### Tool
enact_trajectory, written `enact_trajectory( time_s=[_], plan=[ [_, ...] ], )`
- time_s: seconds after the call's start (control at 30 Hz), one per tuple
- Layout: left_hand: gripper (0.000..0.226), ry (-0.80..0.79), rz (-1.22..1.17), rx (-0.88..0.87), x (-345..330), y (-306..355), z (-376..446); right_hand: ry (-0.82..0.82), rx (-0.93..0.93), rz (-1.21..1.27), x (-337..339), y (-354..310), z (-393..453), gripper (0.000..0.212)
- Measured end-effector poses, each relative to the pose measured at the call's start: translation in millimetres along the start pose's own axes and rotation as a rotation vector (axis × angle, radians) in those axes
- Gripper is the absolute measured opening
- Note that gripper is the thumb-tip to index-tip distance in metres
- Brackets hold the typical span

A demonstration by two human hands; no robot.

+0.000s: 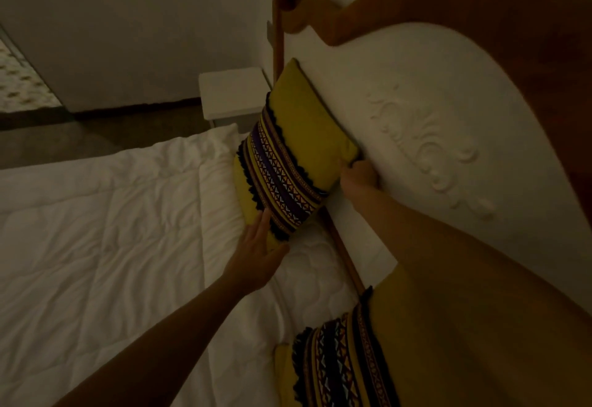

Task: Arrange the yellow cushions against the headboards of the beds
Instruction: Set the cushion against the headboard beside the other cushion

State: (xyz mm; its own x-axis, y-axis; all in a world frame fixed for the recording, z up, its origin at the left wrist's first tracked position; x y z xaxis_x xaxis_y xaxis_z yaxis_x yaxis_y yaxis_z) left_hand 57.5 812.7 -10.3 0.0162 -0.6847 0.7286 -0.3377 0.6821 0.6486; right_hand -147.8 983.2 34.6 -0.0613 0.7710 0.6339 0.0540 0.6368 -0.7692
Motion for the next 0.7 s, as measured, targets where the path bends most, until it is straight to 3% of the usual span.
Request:
enact_trajectory(
  time_s=[0.2, 0.33, 0.5, 0.6, 0.7],
  plan=[
    [0.083, -0.016, 0.074, 0.034, 4.3, -17.3, 14.7, 0.23, 0.175, -0.265, 4.8, -1.6, -5.2, 0.053],
    [0.084, -0.03, 0.07, 0.117, -1.1, -33.9, 9.7, 0.277, 0.163, -0.308, 10.8, 13.3, -17.3, 0.055],
    [0.087, -0.074, 0.155, 0.139, -2.2, -40.2, -4.5, 0.176, 0.053, -0.275, 14.6, 13.9, -25.9, 0.062],
    [0.087, -0.085, 0.231, 0.051, 5.1, -32.2, -19.4, 0.04, 0.002, -0.314, 23.7, 15.9, -37.1, 0.059],
    [0.087, -0.085, 0.321, -0.052, 11.4, -22.4, -42.5, -0.141, 0.084, -0.469, 36.9, 27.9, -77.3, 0.049]
  ],
)
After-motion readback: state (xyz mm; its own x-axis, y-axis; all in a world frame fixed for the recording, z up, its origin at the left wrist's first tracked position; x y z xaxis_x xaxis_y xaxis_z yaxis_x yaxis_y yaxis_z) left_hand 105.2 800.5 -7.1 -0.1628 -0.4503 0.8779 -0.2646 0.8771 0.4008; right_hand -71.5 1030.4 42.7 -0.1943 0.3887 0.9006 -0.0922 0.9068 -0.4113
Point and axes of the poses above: each hand's wrist, its own z-axis towards the middle knuckle, its own x-axis out of the back of the hand, y = z × x, the point moved 2 cm from there along z, towards the middle knuckle, and after that the axes turned 9 degrees about x, right-handed, at the moved point
